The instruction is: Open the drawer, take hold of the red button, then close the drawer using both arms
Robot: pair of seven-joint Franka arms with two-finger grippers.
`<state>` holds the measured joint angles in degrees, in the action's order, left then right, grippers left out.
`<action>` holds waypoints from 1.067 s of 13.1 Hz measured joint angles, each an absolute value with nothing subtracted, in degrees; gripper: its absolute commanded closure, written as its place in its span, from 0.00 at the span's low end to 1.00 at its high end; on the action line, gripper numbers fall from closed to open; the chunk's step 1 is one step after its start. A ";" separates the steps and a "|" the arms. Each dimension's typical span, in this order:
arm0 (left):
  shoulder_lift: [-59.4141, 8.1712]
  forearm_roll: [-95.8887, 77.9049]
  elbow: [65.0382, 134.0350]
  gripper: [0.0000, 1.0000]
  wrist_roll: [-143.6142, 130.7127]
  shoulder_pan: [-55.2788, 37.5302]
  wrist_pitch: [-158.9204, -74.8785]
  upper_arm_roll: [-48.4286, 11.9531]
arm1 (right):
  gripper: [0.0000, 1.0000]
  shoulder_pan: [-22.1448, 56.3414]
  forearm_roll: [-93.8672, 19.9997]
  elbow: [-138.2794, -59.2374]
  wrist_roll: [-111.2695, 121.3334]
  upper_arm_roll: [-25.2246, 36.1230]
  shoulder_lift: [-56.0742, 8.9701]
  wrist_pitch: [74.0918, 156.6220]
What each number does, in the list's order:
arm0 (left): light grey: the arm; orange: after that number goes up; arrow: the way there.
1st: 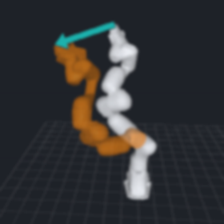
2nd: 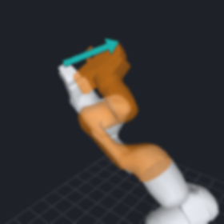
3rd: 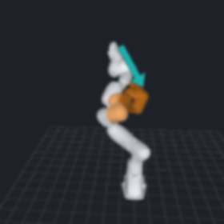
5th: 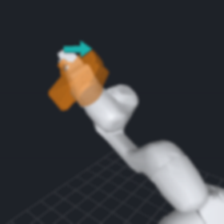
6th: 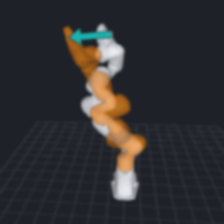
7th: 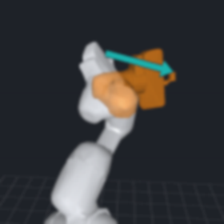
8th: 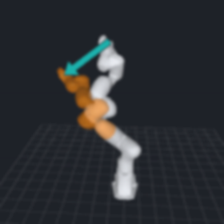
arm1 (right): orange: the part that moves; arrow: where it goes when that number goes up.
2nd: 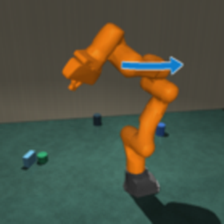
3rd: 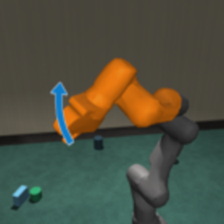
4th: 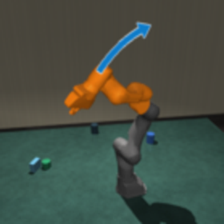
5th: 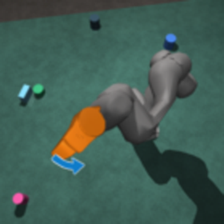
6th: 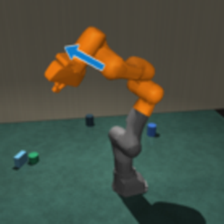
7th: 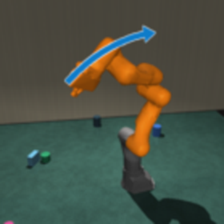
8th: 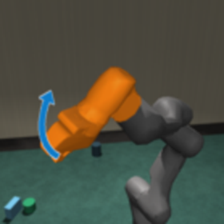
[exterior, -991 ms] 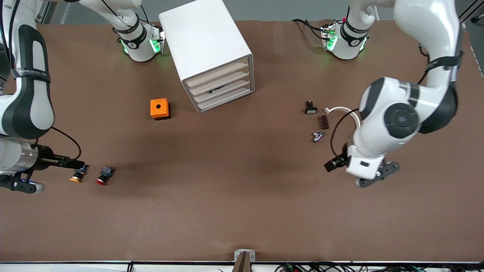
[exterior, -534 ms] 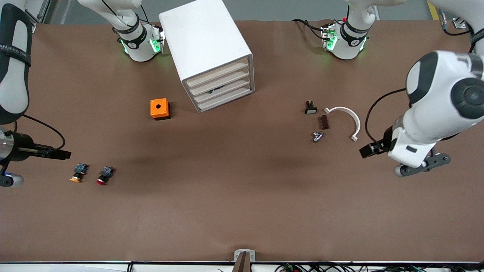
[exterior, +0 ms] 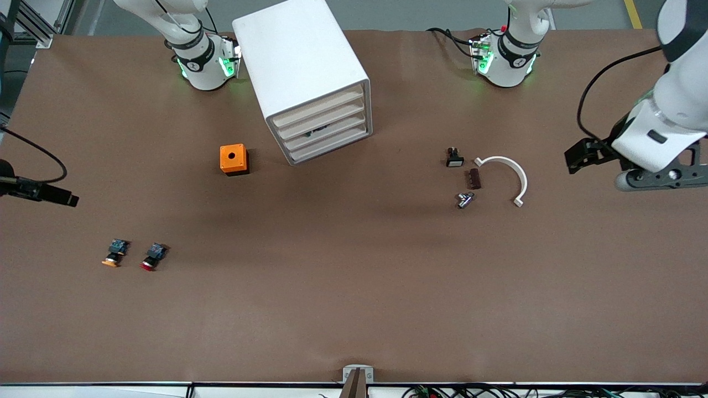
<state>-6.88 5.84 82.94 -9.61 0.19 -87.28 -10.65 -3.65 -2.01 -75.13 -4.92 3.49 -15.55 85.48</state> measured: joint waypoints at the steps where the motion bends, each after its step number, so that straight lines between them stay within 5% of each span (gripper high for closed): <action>1: -5.91 5.42 83.99 0.00 -8.44 0.99 -87.29 -10.65 | 0.00 -4.15 -2.01 -76.83 -3.77 3.59 -13.52 85.57; 9: 2.95 3.61 94.88 0.00 -8.00 1.31 -91.01 -11.23 | 0.00 -4.55 -1.84 -93.58 -1.73 3.16 4.21 87.25; 14: 3.66 3.61 95.19 0.00 -4.43 2.97 -91.50 -10.87 | 0.00 -3.36 -1.73 -98.62 -1.74 2.99 7.10 89.88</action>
